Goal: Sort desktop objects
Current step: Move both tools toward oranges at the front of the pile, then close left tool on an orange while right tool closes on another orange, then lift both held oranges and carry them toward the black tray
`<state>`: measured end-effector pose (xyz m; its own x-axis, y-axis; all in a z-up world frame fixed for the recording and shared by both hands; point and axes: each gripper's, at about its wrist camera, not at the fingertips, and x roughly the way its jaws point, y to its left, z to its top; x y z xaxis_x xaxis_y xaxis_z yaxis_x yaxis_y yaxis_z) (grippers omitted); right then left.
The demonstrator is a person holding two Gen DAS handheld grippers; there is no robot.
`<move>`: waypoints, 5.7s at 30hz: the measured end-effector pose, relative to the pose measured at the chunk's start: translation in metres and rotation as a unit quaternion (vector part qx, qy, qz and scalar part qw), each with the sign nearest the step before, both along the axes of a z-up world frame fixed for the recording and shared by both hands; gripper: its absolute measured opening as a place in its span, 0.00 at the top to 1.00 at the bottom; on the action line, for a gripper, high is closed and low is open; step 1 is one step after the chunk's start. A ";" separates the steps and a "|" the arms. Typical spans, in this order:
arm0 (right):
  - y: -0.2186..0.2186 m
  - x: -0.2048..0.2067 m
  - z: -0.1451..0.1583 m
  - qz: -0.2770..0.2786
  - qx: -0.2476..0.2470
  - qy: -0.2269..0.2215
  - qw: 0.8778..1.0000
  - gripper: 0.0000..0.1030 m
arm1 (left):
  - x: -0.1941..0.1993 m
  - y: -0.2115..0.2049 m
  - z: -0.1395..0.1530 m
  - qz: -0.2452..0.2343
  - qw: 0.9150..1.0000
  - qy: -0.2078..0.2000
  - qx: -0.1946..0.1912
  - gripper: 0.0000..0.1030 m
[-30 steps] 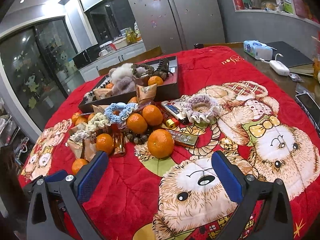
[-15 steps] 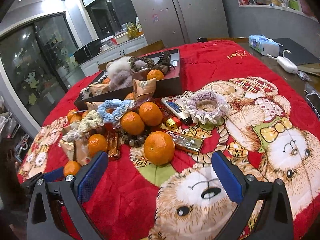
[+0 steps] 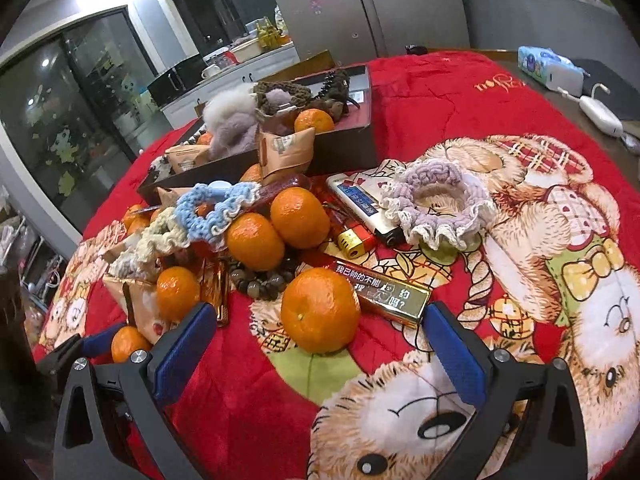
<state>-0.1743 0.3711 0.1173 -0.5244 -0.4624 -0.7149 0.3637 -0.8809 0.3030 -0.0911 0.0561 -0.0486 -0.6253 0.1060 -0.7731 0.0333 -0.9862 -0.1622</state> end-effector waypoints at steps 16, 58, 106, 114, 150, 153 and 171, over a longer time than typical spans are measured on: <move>0.010 -0.006 -0.002 -0.005 -0.046 -0.006 0.999 0.00 | -0.010 0.020 -0.003 0.001 0.998 -0.021 -0.066 0.00; 0.016 0.035 0.000 -0.077 -0.060 0.001 0.995 0.63 | 0.033 -0.022 0.008 0.052 0.998 0.020 -0.009 0.63; -0.026 0.009 -0.003 -0.023 -0.019 -0.004 1.000 0.61 | 0.034 -0.029 0.016 0.024 0.995 0.061 0.073 0.63; -0.022 0.010 -0.003 -0.026 -0.030 -0.002 0.999 0.63 | 0.034 -0.028 0.017 0.022 0.995 0.061 0.069 0.63; -0.071 0.110 0.079 0.032 -0.025 0.125 0.991 0.63 | 0.100 -0.068 0.087 0.091 0.987 0.126 -0.032 0.63; -0.079 0.113 0.077 0.051 -0.023 0.119 0.991 0.63 | 0.104 -0.074 0.089 0.103 0.985 0.129 -0.047 0.63; -0.053 0.109 0.110 0.090 -0.040 0.150 0.984 0.62 | 0.088 -0.050 0.131 0.129 0.976 0.158 -0.070 0.63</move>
<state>-0.0655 0.3178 0.2275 -0.6112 -0.6159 -0.4970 0.5952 -0.7716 0.2242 -0.0031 0.0066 0.0823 -0.8270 -0.1795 -0.5328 0.2532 -0.9650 -0.0679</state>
